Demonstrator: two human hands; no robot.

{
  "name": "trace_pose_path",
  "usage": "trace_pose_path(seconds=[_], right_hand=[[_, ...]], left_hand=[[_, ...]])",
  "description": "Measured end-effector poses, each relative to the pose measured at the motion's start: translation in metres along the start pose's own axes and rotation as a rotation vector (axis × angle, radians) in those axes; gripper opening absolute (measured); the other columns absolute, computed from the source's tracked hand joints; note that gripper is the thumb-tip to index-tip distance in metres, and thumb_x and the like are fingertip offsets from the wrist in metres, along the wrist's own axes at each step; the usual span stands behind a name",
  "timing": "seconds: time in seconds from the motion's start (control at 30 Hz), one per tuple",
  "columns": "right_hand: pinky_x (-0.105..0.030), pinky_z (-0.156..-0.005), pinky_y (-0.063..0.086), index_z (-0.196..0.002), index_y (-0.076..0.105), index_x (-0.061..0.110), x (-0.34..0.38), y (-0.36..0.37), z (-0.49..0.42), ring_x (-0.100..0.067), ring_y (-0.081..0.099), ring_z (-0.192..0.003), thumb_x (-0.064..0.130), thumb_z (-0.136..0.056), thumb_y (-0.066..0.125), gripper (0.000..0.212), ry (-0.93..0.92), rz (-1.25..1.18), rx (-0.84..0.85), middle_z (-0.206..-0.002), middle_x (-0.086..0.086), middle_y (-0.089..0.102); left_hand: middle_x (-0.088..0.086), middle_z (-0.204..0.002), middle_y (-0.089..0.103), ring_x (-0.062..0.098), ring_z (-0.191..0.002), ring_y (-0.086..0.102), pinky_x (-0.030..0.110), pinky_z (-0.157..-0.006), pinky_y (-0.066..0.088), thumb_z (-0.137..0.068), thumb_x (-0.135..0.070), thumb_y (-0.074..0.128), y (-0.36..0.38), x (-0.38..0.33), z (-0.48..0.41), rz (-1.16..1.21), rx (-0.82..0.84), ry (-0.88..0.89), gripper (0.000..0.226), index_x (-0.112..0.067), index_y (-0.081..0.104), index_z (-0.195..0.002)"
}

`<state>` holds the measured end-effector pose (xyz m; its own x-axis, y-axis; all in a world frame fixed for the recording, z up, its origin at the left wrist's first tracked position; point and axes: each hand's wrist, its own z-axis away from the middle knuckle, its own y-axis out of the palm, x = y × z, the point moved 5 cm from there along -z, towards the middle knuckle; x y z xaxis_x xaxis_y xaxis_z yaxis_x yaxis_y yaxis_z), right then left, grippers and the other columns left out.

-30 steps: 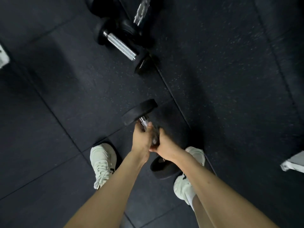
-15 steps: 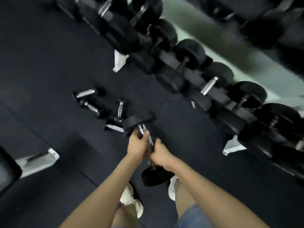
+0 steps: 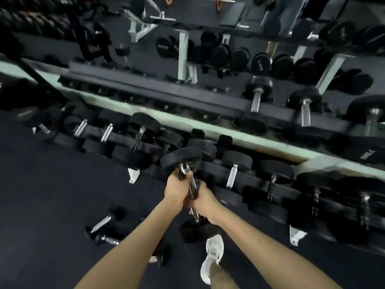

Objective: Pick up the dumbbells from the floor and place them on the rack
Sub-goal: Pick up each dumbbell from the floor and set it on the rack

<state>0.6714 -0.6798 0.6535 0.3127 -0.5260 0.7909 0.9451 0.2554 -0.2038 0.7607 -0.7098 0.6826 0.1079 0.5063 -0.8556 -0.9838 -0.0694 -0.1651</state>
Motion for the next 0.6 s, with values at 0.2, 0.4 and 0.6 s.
trace_pose_path(seconds=[0.2,0.4,0.6], right_hand=[[-0.037,-0.065,0.056,-0.123,0.036,0.011,0.052,-0.074,-0.065,-0.017,0.061,-0.07,0.014,-0.082,0.068,0.052,-0.015,-0.064,-0.041,-0.095,-0.002,0.061],[-0.031,-0.058,0.055,-0.129,0.032,0.009,0.087,-0.131,-0.13,-0.019,0.063,-0.073,0.017,-0.081,0.069,0.061,-0.021,-0.021,-0.136,-0.102,-0.004,0.061],[-0.048,-0.084,0.055,-0.128,0.034,0.007,0.118,-0.168,-0.202,-0.026,0.065,-0.098,0.027,-0.078,0.071,0.065,-0.013,-0.002,-0.253,-0.114,-0.01,0.063]], left_hand=[[0.007,-0.104,0.069,0.025,-0.102,0.064,0.042,-0.095,0.05,-0.091,-0.022,0.059,0.054,-0.073,-0.074,-0.04,0.015,0.012,0.024,-0.012,0.062,-0.113],[0.012,-0.107,0.065,0.02,-0.095,0.06,0.029,-0.084,0.045,-0.094,-0.02,0.054,0.099,-0.126,-0.145,-0.044,0.065,0.028,0.028,-0.006,0.057,-0.118],[0.0,-0.091,0.061,0.018,-0.091,0.056,0.028,-0.08,0.041,-0.094,-0.025,0.052,0.131,-0.16,-0.228,-0.073,0.148,-0.004,0.023,-0.011,0.055,-0.112]])
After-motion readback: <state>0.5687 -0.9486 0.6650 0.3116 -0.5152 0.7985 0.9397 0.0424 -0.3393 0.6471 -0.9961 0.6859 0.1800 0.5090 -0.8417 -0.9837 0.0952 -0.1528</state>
